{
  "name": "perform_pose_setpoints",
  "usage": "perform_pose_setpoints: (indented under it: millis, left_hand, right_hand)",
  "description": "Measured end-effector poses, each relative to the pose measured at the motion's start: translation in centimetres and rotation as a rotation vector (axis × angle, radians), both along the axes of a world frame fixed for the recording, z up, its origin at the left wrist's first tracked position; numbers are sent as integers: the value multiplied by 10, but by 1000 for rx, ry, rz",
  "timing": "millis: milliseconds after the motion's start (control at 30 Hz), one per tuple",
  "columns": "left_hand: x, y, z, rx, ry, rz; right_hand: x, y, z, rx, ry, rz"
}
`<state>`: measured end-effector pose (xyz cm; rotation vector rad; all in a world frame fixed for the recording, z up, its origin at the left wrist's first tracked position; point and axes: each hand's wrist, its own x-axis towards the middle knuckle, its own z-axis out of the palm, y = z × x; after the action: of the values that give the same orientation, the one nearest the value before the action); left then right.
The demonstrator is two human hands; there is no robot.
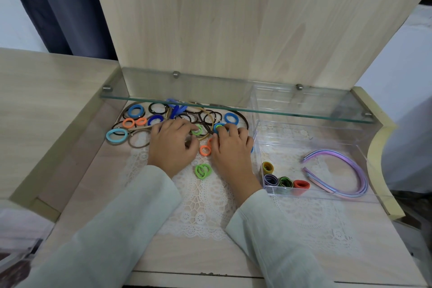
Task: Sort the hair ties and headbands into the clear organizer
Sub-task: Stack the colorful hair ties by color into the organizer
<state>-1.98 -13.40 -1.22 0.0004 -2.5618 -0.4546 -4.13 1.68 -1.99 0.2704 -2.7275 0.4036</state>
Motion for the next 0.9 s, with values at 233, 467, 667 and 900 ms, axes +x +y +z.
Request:
perform_pose_setpoints:
  millis: [233,467,667,900]
  left_hand:
    - [1,0,0,-6,14,-4]
    - [3,-1,3,-24,46,43]
    - [4,-3,3,-20,79,58]
    - [5,-5,3,13,94,75]
  right_hand:
    - [1,-2,3,24,-22,24]
    - [2,-3,4,-72,68,39]
    - [2,-2,5,-170,125,102]
    - [6,-1,8,-194,101,134]
